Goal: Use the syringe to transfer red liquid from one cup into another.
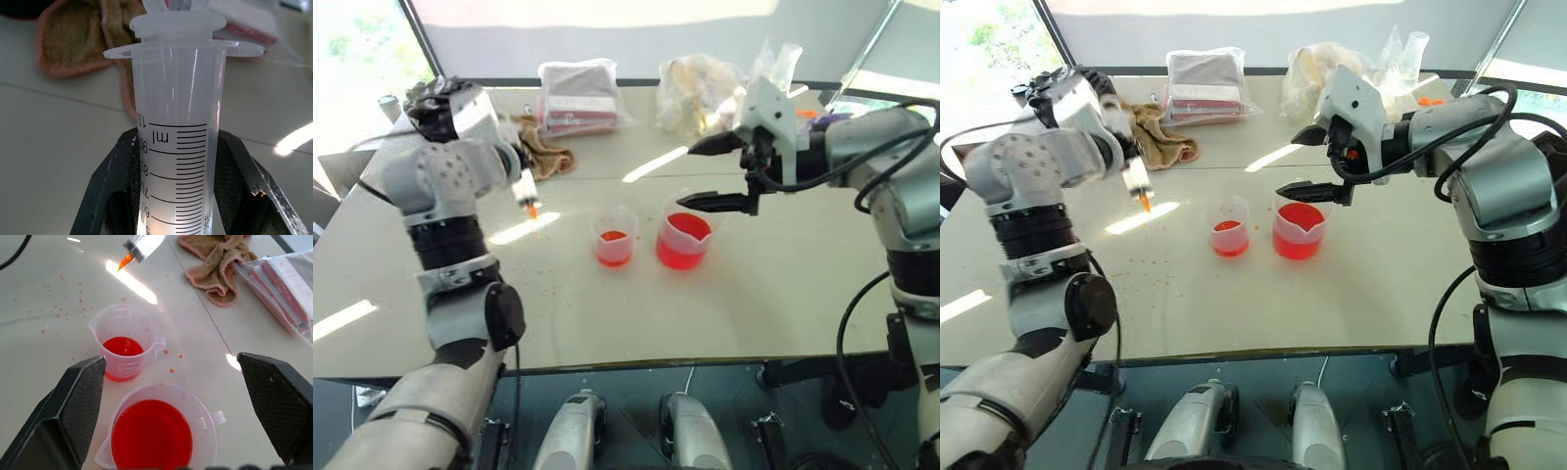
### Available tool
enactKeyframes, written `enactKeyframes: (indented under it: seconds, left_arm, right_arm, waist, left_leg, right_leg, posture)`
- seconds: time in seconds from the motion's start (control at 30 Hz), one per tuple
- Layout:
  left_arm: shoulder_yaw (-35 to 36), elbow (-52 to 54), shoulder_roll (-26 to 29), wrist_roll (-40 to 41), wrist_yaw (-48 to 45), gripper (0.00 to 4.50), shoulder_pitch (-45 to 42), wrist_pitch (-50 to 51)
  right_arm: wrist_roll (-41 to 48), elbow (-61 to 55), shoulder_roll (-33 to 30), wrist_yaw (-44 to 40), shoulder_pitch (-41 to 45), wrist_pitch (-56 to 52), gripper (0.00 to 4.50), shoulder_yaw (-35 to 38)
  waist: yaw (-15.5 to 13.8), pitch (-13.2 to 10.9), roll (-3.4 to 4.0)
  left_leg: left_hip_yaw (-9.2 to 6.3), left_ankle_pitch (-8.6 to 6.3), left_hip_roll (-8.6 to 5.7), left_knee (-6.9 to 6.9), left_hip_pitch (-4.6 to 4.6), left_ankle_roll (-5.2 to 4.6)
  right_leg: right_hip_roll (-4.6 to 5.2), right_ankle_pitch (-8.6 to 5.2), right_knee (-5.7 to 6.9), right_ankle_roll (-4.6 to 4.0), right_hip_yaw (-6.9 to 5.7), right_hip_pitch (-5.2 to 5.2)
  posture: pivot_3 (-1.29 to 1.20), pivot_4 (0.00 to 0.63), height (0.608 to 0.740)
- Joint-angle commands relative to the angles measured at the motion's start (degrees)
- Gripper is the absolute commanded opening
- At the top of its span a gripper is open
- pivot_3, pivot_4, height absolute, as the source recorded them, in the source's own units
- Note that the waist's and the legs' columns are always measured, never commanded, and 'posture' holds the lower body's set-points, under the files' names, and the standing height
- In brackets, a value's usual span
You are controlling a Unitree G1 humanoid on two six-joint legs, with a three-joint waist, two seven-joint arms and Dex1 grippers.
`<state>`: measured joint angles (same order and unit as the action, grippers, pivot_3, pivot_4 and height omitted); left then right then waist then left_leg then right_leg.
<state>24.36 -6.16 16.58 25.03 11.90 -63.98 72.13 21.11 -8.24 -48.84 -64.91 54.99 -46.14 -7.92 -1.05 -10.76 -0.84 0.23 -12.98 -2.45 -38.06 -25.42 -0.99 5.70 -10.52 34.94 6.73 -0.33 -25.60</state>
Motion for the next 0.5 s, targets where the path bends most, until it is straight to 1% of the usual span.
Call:
enactKeyframes:
  seconds: [0.03,0.13,0.2,0.27,0.33,0.43,0.5]
  left_arm:
    - [-4.1,4.1,0.1,5.5,-12.7,1.43,-5.8,-7.2]
    - [-5.6,2.3,-0.7,6.8,-18.3,1.43,-8.6,-10.9]
    - [-4.6,-1.1,-3.6,9.7,-21.4,1.43,-12.8,-13.8]
    - [-7.3,-3.4,-6.6,10.9,-27.8,1.43,-15.2,-18.5]
    - [-10.6,-4.7,-9.0,11.1,-32.7,1.43,-15.4,-21.1]
    - [-15.5,-5.0,-11.1,10.2,-39.1,1.43,-13.5,-24.9]
    - [-16.4,-5.4,-12.7,12.2,-42.3,1.43,-12.4,-25.0]
  right_arm:
    - [1.1,-2.7,-1.9,1.5,-1.2,-1.2,4.50,4.0]
    - [2.2,-3.1,-2.1,2.7,-1.6,-2.9,4.50,5.5]
    - [2.1,-4.0,-2.7,3.8,-2.8,-3.4,4.50,6.4]
    - [3.8,-5.8,-3.6,5.0,-4.1,-6.8,4.50,8.7]
    - [6.9,-8.1,-4.4,6.0,-4.9,-12.0,4.50,11.6]
    - [12.1,-12.2,-5.6,7.0,-6.2,-19.3,4.50,15.1]
    - [13.7,-14.6,-5.9,9.1,-7.2,-21.7,4.50,17.5]
  waist:
    - [-0.1,0.0,-0.01]
    - [0.2,0.0,0.00]
    - [0.3,0.0,0.01]
    - [0.2,0.0,0.01]
    - [0.2,0.0,0.02]
    - [0.3,0.0,0.03]
    - [0.4,0.0,0.05]
  left_leg:
    - [0.00,-0.01,-0.02,0.00,0.00,-0.01]
    - [0.01,-0.04,-0.06,0.00,-0.01,-0.09]
    - [0.01,-0.06,-0.05,0.01,0.01,-0.15]
    - [0.01,0.00,-0.01,0.01,-0.01,-0.27]
    - [0.02,0.00,0.00,0.03,-0.02,-0.34]
    - [0.06,-0.03,0.00,0.06,-0.03,-0.45]
    - [0.09,-0.08,0.04,0.07,-0.01,-0.53]
  right_leg:
    - [0.04,0.00,-0.04,0.00,0.00,0.03]
    - [0.08,0.00,-0.28,-0.01,-0.03,0.13]
    - [0.02,0.01,-0.36,0.00,-0.02,0.17]
    - [-0.05,0.01,-0.40,0.01,-0.03,0.18]
    - [-0.07,0.01,-0.47,0.01,-0.05,0.19]
    - [-0.06,0.01,-0.60,0.01,-0.03,0.23]
    - [-0.07,0.01,-0.63,0.01,0.00,0.24]
  posture:
    - [0.00,0.150,0.740]
    - [0.00,0.150,0.740]
    - [0.00,0.150,0.740]
    - [0.00,0.150,0.740]
    - [0.00,0.150,0.740]
    - [0.00,0.150,0.740]
    - [0.00,0.150,0.740]
